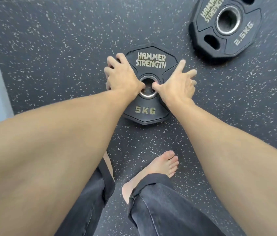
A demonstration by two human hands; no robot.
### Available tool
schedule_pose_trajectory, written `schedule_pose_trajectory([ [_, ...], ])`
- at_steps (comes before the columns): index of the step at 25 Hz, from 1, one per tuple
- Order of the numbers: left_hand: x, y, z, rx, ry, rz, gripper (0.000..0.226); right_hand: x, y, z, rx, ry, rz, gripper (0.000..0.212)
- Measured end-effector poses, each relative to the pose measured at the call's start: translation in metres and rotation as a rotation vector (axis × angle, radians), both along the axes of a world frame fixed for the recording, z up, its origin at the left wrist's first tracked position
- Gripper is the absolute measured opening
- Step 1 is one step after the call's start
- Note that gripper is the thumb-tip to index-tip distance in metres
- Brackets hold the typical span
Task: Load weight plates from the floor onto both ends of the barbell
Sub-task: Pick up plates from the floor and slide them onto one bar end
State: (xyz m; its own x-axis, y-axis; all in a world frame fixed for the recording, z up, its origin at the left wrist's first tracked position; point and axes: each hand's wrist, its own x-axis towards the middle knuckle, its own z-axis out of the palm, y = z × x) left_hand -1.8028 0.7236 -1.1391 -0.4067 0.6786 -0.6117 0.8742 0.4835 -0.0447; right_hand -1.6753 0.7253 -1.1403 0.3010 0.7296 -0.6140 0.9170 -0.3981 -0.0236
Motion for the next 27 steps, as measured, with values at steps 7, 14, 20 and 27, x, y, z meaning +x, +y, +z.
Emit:
schedule_pose_trajectory([
  [7, -0.004, -0.01, 0.066, -0.012, -0.006, -0.074, 0.109, 0.011, -0.021, 0.067, 0.026, 0.063, -0.053, 0.111],
  [14, 0.003, 0.027, 0.262, 0.114, -0.112, -0.144, 0.111, 0.03, 0.003, 0.27, 0.195, 0.121, -0.175, 0.104],
  [20, 0.005, 0.067, 0.515, 0.514, -0.326, -0.164, 0.109, 0.042, 0.035, 0.522, 0.516, 0.157, -0.181, 0.111],
  [27, 0.0, 0.074, 0.805, 0.802, -0.526, -0.327, 0.096, 0.045, 0.011, 0.813, 0.922, 0.13, -0.239, 0.111],
])
